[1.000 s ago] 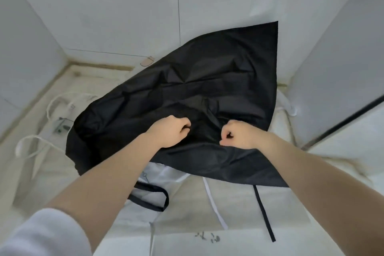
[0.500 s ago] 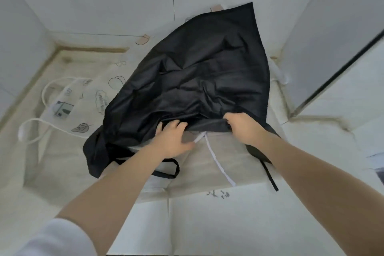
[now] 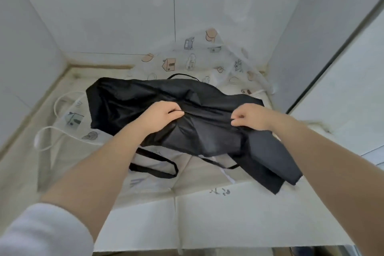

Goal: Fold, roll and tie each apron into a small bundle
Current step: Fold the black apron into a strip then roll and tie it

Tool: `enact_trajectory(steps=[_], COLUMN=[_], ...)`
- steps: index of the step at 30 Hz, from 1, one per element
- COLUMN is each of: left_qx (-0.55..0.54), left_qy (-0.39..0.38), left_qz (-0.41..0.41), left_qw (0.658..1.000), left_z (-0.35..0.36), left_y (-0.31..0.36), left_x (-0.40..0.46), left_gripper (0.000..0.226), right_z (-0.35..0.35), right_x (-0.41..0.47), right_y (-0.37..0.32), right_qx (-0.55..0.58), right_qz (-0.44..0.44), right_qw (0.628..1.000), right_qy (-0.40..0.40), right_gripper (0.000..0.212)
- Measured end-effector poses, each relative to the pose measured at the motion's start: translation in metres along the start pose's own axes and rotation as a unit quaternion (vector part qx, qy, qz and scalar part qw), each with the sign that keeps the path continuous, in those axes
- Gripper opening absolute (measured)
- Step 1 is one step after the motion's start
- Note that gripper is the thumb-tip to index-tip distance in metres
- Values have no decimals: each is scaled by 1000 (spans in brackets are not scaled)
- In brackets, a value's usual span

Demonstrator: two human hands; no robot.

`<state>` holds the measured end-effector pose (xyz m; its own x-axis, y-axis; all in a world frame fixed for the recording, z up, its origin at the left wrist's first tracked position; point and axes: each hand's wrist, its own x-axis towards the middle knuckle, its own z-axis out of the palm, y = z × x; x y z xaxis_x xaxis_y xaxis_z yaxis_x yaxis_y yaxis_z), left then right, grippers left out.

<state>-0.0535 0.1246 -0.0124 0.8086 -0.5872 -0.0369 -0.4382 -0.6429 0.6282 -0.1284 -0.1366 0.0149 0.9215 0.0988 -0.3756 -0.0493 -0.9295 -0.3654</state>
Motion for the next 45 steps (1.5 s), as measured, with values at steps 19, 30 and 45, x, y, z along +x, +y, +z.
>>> enact_trajectory(steps=[19,30,45], left_qx=[341,282,104], left_qy=[-143,-215,4], left_qz=[149,84,-129], left_qw=[917,931,986], left_z=[106,102,47], left_y=[-53,-56,-40], left_x=[-89,-83,-74], left_gripper=[92,54,42], right_z=[75,105,109], right_x=[-19,-20,-23], right_y=[-35,-65,-72], right_qx=[15,-125,-159], right_qz=[122,-62,170], right_qw=[982,988,971], right_qy=[-141,59,59], right_gripper=[33,25,21])
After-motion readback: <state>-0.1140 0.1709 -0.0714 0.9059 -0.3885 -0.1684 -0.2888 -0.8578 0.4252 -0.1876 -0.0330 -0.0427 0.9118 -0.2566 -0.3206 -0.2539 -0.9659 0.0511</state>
